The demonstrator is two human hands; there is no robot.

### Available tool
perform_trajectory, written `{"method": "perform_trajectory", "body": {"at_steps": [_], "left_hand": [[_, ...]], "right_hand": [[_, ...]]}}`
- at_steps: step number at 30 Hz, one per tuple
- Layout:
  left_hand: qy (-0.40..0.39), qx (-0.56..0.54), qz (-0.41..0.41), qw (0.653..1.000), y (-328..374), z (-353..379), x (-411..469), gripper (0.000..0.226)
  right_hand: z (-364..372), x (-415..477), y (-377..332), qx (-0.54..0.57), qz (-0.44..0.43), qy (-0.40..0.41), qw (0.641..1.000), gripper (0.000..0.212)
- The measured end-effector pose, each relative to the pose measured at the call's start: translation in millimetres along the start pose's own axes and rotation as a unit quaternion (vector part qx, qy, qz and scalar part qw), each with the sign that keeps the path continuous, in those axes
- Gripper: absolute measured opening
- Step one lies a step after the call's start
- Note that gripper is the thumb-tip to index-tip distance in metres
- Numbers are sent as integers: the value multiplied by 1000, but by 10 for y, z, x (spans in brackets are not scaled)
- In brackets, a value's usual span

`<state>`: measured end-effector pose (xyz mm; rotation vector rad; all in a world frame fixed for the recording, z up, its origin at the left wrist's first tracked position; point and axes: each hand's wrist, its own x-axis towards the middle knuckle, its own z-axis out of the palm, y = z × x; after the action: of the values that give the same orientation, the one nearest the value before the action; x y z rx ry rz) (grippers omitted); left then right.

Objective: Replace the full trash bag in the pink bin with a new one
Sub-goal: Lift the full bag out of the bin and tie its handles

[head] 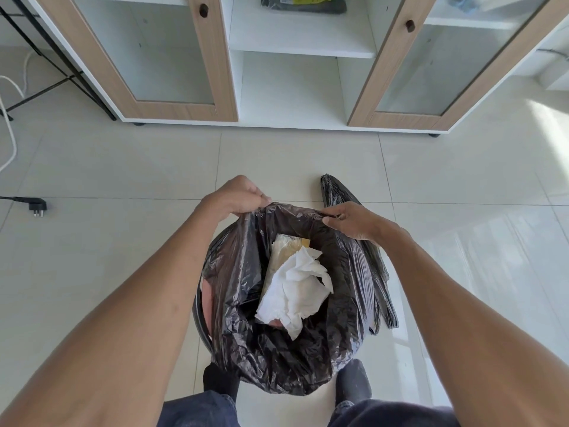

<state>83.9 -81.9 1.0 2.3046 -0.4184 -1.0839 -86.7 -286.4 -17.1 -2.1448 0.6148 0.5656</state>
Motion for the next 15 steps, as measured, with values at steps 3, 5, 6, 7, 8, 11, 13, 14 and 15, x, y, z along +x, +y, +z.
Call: {"method": "perform_trajectory", "body": {"at_steps": [3,5,6,7,8,11,13,14,15], "left_hand": [[9,30,47,998,144,31,-9,22],[28,33,72,996,223,47,-22,21],[41,31,78,996,246,44,-20,21],[53,31,80,995,248,34,-9,22],[59,35,78,995,244,13,-4,23],[43,57,63,995,172,-50,20,25],[30,68,52,996,86,-82,6,29],[26,70,50,996,39,-95,-14,32],[26,71,49,996,0,-109,-32,36]], "right_hand": [[55,49,-30,-11,-13,55,998,21],[82,66,-35,-15,-2,96,995,21],[91,58,-42,-7,8,116,993,22],[95,39,-57,6,17,134,991,23],[93,27,-64,18,27,152,988,24],[67,21,-50,36,53,203,977,26],[57,30,-31,45,73,236,968,27],[56,34,-23,56,83,251,963,28],[56,44,-6,72,93,265,957,28]]}}
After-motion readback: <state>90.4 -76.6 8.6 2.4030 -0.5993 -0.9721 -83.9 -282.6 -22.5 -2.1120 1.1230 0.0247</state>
